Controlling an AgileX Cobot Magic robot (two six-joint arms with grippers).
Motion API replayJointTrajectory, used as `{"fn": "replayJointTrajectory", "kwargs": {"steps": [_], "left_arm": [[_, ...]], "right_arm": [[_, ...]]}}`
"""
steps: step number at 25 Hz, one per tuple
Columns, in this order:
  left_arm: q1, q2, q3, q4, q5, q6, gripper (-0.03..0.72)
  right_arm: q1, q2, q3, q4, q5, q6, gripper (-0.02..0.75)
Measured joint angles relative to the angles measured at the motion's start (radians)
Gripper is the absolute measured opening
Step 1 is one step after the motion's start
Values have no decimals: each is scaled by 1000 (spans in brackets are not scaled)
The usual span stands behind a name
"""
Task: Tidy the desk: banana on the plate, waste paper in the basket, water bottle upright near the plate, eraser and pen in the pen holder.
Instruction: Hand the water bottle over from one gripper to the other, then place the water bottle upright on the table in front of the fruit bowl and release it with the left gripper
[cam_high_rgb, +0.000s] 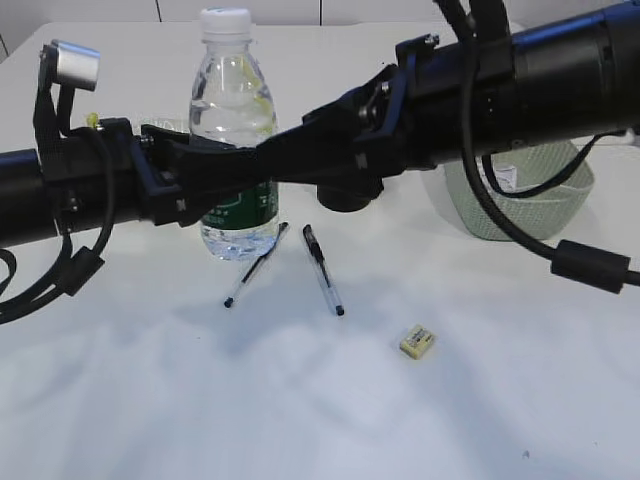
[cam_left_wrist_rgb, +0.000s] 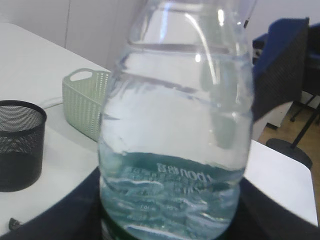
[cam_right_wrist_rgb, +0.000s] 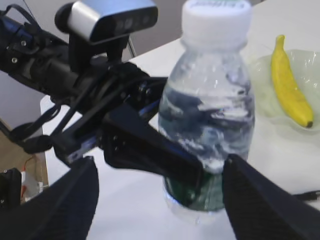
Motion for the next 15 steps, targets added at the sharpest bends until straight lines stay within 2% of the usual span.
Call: {"fn": "replayJointTrajectory", "kwargs": {"steps": [7, 10, 15], "left_arm": [[72, 0, 0, 41, -14, 0, 398], [111, 0, 0, 71, -15, 0, 398], [157, 0, 0, 111, -23, -1, 398]], "right_arm": [[0, 0, -2, -299, -48, 291, 570], [0, 0, -25, -475, -64, 474, 570], [0, 0, -98, -844, -64, 843, 570]]}}
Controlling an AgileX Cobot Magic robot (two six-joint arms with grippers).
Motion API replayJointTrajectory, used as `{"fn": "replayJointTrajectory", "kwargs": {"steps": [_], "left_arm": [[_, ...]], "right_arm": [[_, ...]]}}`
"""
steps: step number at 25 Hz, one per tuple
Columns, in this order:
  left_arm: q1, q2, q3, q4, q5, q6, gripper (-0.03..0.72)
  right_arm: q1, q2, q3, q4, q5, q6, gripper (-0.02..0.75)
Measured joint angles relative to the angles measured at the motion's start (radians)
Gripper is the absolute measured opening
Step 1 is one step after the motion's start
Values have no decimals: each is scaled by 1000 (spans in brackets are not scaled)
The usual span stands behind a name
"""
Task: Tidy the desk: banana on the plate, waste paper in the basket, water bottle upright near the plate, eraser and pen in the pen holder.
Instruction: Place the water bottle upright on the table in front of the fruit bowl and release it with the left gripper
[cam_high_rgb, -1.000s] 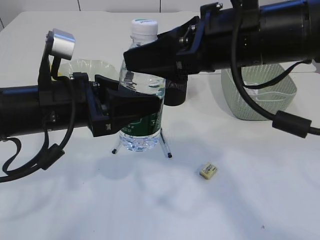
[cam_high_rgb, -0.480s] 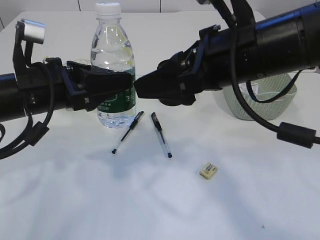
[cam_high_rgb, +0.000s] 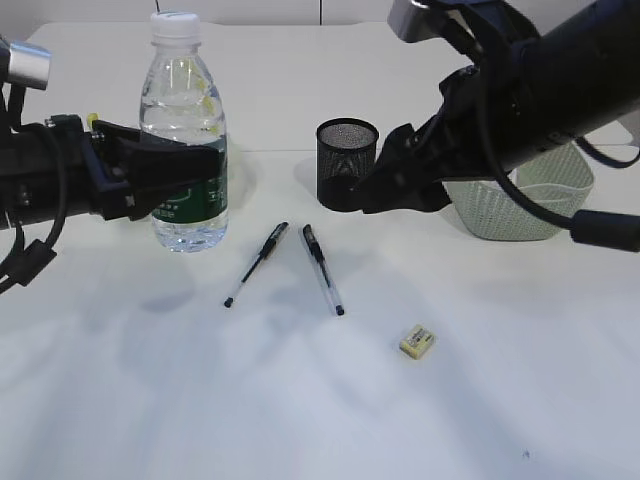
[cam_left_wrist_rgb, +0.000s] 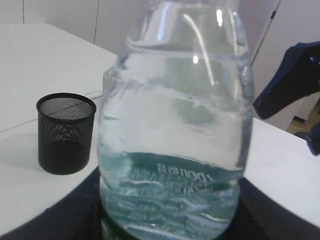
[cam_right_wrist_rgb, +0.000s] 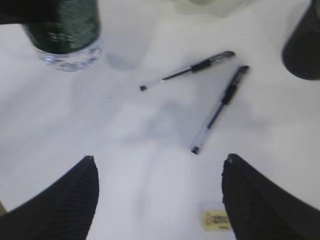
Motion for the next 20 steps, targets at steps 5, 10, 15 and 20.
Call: {"fn": "replayJointTrajectory", "kwargs": {"steps": [5, 10, 15, 20], "left_arm": [[58, 0, 0, 35, -26, 0, 398], [151, 0, 0, 66, -38, 0, 398], [240, 0, 0, 66, -38, 0, 398], [264, 0, 0, 66, -38, 0, 396]], "right_arm": [[0, 0, -48, -331, 47, 298, 570], [0, 0, -52, -537, 120, 474, 570], [0, 0, -52, -661, 178, 565, 570], [0, 0, -52, -683, 200, 574, 570]]}}
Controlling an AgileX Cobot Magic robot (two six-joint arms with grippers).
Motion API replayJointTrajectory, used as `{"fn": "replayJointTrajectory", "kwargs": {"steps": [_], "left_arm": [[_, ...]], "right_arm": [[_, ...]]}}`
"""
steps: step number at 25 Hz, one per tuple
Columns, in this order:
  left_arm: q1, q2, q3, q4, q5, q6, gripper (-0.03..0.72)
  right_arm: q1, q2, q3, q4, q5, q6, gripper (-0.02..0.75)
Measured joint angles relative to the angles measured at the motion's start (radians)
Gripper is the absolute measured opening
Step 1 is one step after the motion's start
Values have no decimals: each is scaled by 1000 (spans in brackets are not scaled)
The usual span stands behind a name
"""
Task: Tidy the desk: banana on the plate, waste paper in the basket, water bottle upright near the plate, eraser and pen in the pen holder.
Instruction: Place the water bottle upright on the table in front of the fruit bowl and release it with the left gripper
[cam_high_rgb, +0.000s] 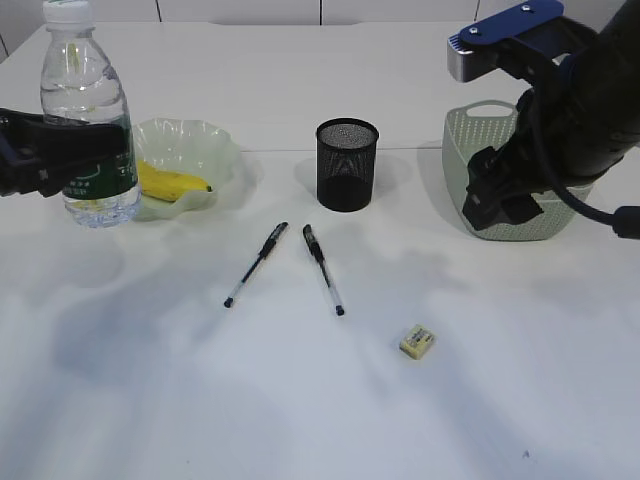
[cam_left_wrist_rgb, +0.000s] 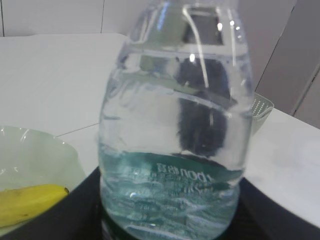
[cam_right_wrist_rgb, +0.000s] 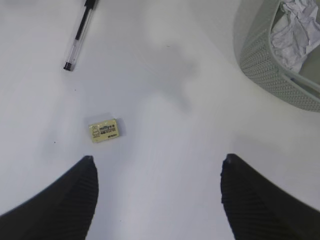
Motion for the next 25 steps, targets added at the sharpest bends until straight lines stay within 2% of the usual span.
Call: {"fn": "replayJointTrajectory", "kwargs": {"steps": [3, 7, 11, 21, 25], "left_arm": [[0, 0, 0, 0, 0, 23, 393], [0, 0, 0, -12, 0, 129, 391], [0, 29, 0, -84, -8, 205, 389], [-2, 200, 0, -197, 0, 269, 388], [-27, 261, -2, -240, 3, 310, 388]], "right_arm": [[0, 0, 0, -2, 0, 2, 570], [0, 0, 0, -2, 6, 2, 571], [0, 0, 0, -2, 12, 2, 571], [0, 0, 0, -3, 19, 2, 571], [0, 0, 0, -3, 20, 2, 571]]}}
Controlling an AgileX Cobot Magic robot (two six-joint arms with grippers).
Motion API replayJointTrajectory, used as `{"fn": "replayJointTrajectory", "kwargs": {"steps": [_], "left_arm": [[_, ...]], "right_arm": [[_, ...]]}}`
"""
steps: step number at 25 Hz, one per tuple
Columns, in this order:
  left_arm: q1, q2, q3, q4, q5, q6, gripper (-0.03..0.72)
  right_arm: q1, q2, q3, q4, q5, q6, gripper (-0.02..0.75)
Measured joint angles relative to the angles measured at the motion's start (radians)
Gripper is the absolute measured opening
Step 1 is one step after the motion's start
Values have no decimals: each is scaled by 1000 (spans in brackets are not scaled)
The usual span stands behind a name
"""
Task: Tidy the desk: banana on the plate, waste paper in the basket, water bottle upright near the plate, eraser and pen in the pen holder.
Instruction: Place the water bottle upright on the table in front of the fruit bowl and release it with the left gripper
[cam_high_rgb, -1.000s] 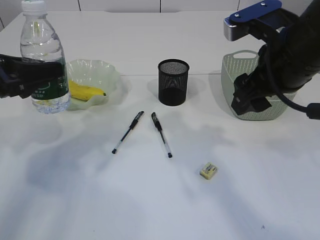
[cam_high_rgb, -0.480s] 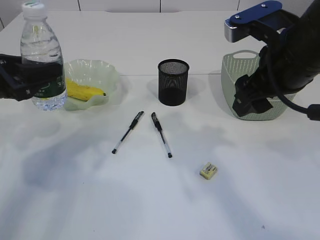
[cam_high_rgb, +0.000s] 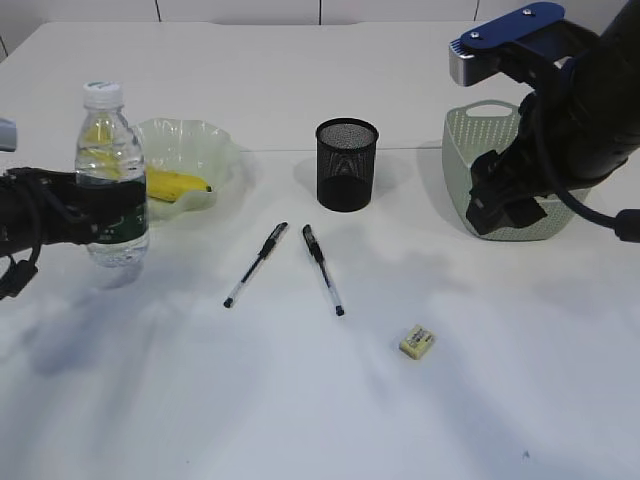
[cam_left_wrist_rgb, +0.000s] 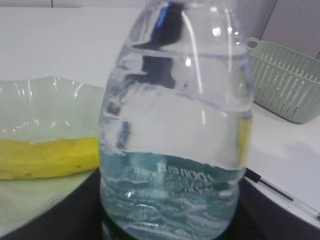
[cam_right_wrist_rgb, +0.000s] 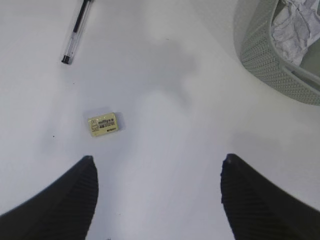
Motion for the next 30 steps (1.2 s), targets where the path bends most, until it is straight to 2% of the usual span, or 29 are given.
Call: {"fn": "replayJointTrajectory", "kwargs": {"steps": [5, 9, 23, 30], "left_arm": [[-68, 69, -2, -76, 2, 95, 387], [-93, 119, -8, -144, 4, 138, 387], [-101, 247, -115, -173, -22, 147, 386], [-102, 267, -125, -179, -51, 148, 386]], "right_arm": [[0, 0, 0, 0, 0, 2, 571], [0, 0, 0, -2, 2, 2, 571], [0, 0, 0, -2, 18, 2, 570], [0, 0, 0, -2, 26, 2, 570]]}}
